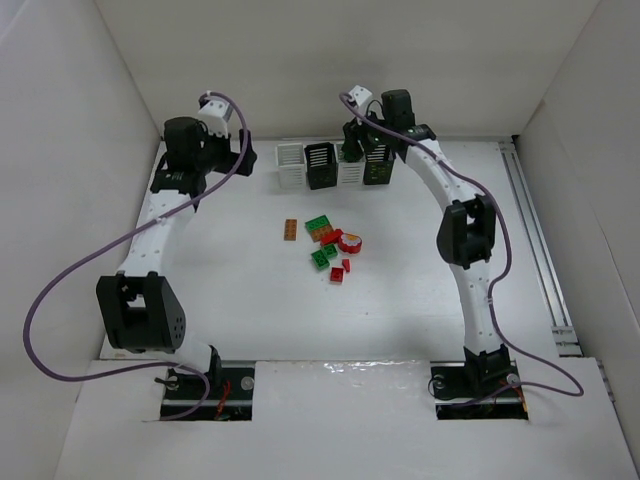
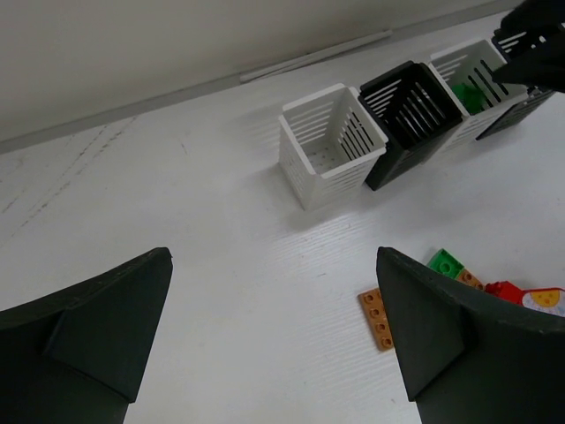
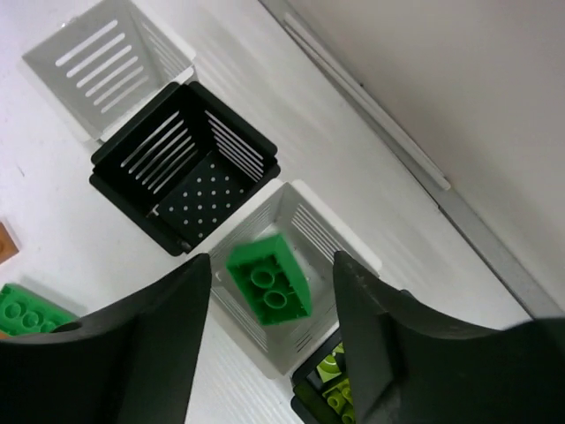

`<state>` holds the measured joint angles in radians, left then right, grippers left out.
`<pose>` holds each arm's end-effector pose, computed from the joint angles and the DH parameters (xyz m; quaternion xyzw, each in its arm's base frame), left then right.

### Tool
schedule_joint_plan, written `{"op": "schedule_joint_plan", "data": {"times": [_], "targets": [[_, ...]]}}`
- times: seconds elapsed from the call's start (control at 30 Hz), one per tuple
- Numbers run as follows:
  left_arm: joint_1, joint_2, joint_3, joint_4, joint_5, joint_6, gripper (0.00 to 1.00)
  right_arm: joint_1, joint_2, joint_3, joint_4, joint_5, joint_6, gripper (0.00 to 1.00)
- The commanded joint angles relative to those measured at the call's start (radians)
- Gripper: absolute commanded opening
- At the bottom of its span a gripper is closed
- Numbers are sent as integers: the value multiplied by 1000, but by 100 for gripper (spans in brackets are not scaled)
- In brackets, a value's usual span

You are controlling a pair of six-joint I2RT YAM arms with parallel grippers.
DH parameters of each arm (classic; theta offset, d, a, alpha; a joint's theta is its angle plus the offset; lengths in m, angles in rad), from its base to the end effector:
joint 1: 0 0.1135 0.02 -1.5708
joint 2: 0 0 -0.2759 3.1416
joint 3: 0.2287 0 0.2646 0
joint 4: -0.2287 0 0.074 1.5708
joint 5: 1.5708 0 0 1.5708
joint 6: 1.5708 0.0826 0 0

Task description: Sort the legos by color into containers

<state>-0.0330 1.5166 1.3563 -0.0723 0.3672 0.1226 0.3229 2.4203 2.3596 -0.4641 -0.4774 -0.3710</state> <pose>0.4149 -0.0434 0.3723 0.1728 0.7601 -0.1158 0.6157 0.5717 0.2313 0.2661 -0.3973 0.7515 0.1931 0.4901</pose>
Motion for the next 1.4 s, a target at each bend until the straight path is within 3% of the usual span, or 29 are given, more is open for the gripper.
{"op": "schedule_joint_plan", "data": {"times": [0.0, 0.1, 0.33, 0.57, 0.83, 1.0, 1.13, 1.37], "targets": [[-36, -30, -25, 34, 39, 58, 100, -4, -20, 6, 94, 0, 24, 64], [-61, -44, -85, 46, 80, 71, 100, -4, -53, -29, 126, -10, 46, 73], [-166, -53, -154, -30, 214, 204, 96, -39, -226, -112, 200, -55, 181, 75], [-321, 69, -165, -70, 210, 290, 65, -185, -469, -316, 236, -50, 279, 75], [-350, 310, 24, -101, 161, 250, 44, -269, -661, -543, 236, -70, 270, 75], [-350, 412, 101, -129, 142, 250, 44, -278, -713, -589, 226, -70, 241, 77], [-372, 450, 124, -129, 131, 250, 57, -278, -722, -589, 208, -70, 241, 77], [-421, 485, 156, -92, 33, 209, 57, -288, -713, -589, 208, -92, 241, 78]]}}
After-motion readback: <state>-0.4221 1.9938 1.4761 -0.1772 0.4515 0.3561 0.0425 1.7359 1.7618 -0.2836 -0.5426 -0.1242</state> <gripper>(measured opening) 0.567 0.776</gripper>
